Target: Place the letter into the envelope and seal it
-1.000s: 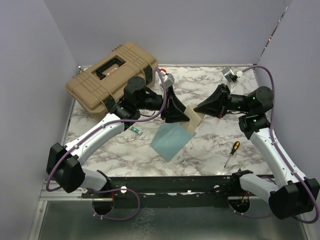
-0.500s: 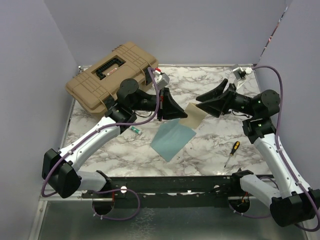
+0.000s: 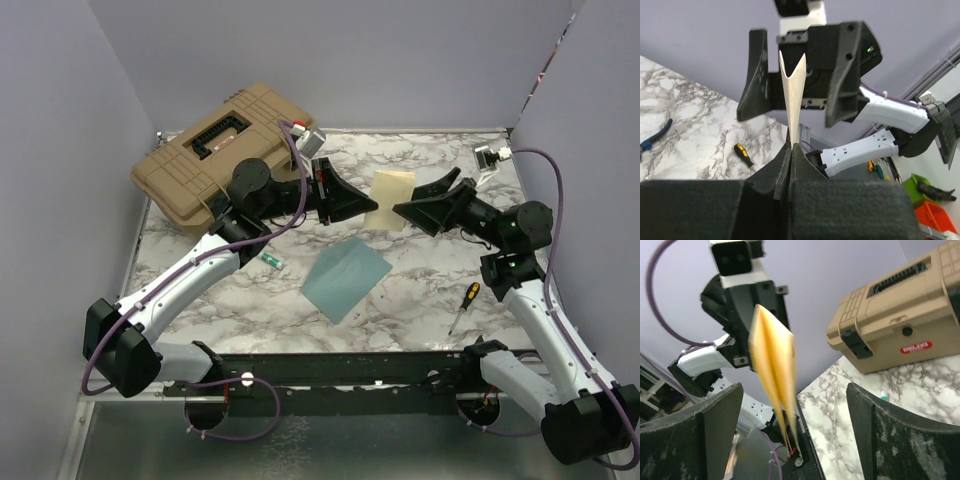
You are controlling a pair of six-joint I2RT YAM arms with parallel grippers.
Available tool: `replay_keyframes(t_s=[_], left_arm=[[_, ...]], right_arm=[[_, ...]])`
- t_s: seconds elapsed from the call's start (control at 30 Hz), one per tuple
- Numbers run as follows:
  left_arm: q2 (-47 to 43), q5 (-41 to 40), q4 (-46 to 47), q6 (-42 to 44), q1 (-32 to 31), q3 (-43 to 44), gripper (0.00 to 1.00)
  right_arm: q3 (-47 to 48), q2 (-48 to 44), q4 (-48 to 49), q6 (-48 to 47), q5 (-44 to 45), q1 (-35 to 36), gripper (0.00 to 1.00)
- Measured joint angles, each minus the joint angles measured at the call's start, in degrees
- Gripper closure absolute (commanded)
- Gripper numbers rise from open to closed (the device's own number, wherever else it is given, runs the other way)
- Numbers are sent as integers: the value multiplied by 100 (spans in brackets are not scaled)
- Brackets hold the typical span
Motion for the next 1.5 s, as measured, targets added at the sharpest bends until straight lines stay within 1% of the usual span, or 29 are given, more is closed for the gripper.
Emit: replay_keyframes(t_s=[0.1, 0.17, 0.23, 0.4, 0.43, 0.5, 0.53, 0.57, 0.6, 0.63, 0.67, 0.73, 0.8, 0.87, 0.97, 1.0, 1.17, 1.33, 1.4, 1.5], left_arm=[[0, -162, 190, -249, 0, 0, 100], [0, -229, 254, -369, 0, 0, 100], [0, -271, 319, -459, 0, -15, 100], [15, -321, 398, -605, 0, -74, 100], [26, -332, 409, -629, 0, -92, 100], [48, -363, 417, -660, 0, -120, 100], [55, -374, 415, -671, 0, -138, 96], [76, -426, 411, -695, 0, -186, 42], [76, -426, 411, -695, 0, -186, 31], [79, -457, 382, -647, 0, -199, 23], [74, -507, 299, -603, 0, -212, 18], [22, -741, -61, -396, 0, -271, 12], [-87, -1119, -603, -116, -17, -431, 10], [-214, -1788, -1272, 153, -33, -654, 6], [-267, -2863, -2352, 319, -55, -1023, 5], [-254, -3108, -2621, 302, -55, -1143, 5], [-219, -4133, -3534, -208, -166, -2135, 2], [-219, -4769, -3840, -603, -269, -2852, 1], [-210, -4885, -3740, -772, -280, -3108, 1], [-162, -4924, -3412, -935, -284, -3261, 6]], right_arm=[[-251, 175, 251, 289, -39, -2, 45], [-308, 227, 387, 446, -63, -2, 58], [-306, 240, 553, 566, -83, -2, 64], [-273, 271, 863, 708, -98, 0, 66], [-267, 299, 901, 713, -98, -2, 70], [-262, 372, 940, 719, -98, 0, 86], [-262, 404, 949, 715, -98, -2, 95], [-262, 525, 988, 750, -120, 0, 99], [-262, 525, 988, 750, -120, 0, 99], [-254, 540, 935, 691, -111, -2, 99], [-232, 549, 807, 584, -94, 0, 99], [-109, 592, 330, 232, 46, 2, 99], [52, 686, -280, -201, 319, 17, 99], [155, 861, -890, -662, 699, 22, 99], [155, 1266, -1521, -1080, 1141, 22, 99], [142, 1438, -1690, -1163, 1276, 22, 99], [-107, 2044, -2192, -1366, 1799, 24, 99], [-341, 2269, -2310, -1447, 2000, 24, 99], [-341, 2476, -2253, -1456, 2050, 24, 99], [-254, 2975, -2223, -1453, 2107, 24, 99]])
